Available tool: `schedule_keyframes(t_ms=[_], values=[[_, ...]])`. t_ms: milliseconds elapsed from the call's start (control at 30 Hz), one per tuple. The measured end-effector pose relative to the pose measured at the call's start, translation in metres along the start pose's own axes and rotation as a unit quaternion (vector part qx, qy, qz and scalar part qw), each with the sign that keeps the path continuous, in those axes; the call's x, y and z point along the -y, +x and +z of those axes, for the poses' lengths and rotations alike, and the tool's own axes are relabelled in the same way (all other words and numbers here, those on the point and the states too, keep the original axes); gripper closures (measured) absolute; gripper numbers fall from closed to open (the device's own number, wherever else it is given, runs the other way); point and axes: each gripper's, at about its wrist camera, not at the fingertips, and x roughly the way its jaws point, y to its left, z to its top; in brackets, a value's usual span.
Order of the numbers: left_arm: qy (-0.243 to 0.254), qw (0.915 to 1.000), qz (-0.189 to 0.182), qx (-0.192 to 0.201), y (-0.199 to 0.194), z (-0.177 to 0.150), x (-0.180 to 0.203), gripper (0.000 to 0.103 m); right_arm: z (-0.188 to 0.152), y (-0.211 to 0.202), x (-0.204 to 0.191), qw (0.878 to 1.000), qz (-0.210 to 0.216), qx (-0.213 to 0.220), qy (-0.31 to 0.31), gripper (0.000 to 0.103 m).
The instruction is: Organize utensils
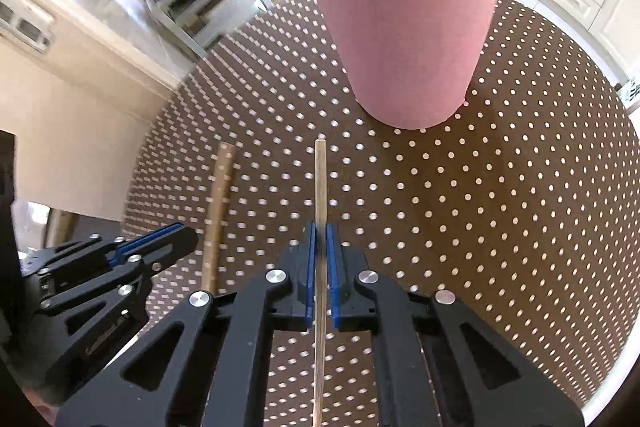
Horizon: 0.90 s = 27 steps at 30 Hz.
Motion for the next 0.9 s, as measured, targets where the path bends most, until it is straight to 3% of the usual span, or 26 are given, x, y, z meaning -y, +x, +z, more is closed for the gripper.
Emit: schedule_keyframes(t_ms=[167, 367, 600, 667, 700, 733, 900], values=[[-0.001, 0.9995, -0.018, 0.025, -0.025, -0.006, -0.007, 0.096, -0.011, -0.028, 0.006, 0.998, 0.044, 0.04, 0.029, 0.098], [0.012, 0.9975, -0.036, 0.06, -0.059, -0.016, -0.008, 0.097, -0.033, -0.082, 0.02, 0.993, 0.061, 0.094, 0.028, 0.099], [-0.009, 0.9986, -0.04, 0.033, -0.059, -0.027, -0.012, 0.094, -0.057, -0.12, 0.042, 0.992, 0.057, 0.107, 0.044, 0.098], [-0.006, 0.9989, -0.038, 0.027, -0.056, -0.028, -0.009, 0.082, -0.062, -0.121, 0.044, 0.991, 0.055, 0.107, 0.049, 0.098], [-0.004, 0.999, -0.035, 0.027, -0.055, -0.03, -0.008, 0.06, -0.064, -0.122, 0.045, 0.991, 0.055, 0.107, 0.052, 0.098], [-0.004, 0.999, -0.033, 0.03, -0.056, -0.03, -0.006, 0.044, -0.063, -0.12, 0.044, 0.991, 0.055, 0.107, 0.053, 0.098], [0.004, 0.9993, -0.025, 0.025, -0.047, -0.03, -0.003, 0.045, -0.061, -0.113, 0.034, 0.991, 0.053, 0.107, 0.059, 0.098]])
